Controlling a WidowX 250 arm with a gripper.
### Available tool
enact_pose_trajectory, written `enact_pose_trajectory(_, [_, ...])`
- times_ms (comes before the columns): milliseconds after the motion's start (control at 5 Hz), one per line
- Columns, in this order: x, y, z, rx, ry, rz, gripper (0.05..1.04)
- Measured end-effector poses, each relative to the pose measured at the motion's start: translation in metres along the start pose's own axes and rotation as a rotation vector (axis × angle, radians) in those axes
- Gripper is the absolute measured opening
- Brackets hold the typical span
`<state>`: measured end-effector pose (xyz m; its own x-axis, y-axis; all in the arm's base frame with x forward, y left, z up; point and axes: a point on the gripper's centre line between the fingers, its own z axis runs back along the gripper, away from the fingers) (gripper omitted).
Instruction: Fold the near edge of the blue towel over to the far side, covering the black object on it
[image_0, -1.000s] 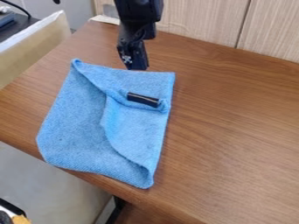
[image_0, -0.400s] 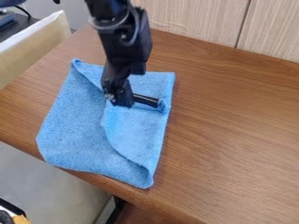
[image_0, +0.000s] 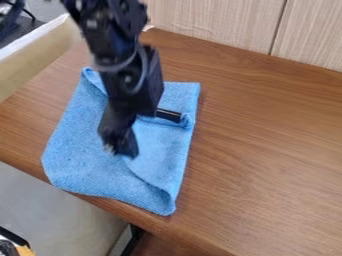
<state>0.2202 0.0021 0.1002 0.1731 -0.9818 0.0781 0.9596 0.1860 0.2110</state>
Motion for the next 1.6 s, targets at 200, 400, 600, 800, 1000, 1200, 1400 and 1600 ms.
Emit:
enact_pose_trajectory(200, [-0.006,-0.019,-0.002,-0.01,0.019,0.009,1.001])
enact_pose_trajectory(400, [-0.009,-0.035,-0.007,-0.036,0.035,0.024,1.001])
enact_pose_trajectory(600, [-0.013,-0.046,-0.009,-0.036,0.048,0.048,1.001])
enact_pose_trajectory(800, [-0.017,-0.05,-0.019,-0.069,0.076,0.045,0.948])
enact_pose_trajectory(1000, [-0.015,-0.049,-0.027,-0.085,0.087,0.042,0.659])
enact_pose_trajectory(1200, [-0.014,-0.048,-0.03,-0.092,0.085,0.046,0.359])
enact_pose_trajectory(1400, [-0.012,-0.046,-0.029,-0.089,0.074,0.047,0.163])
enact_pose_trajectory(1600, [-0.012,-0.046,-0.029,-0.092,0.056,0.066,0.071])
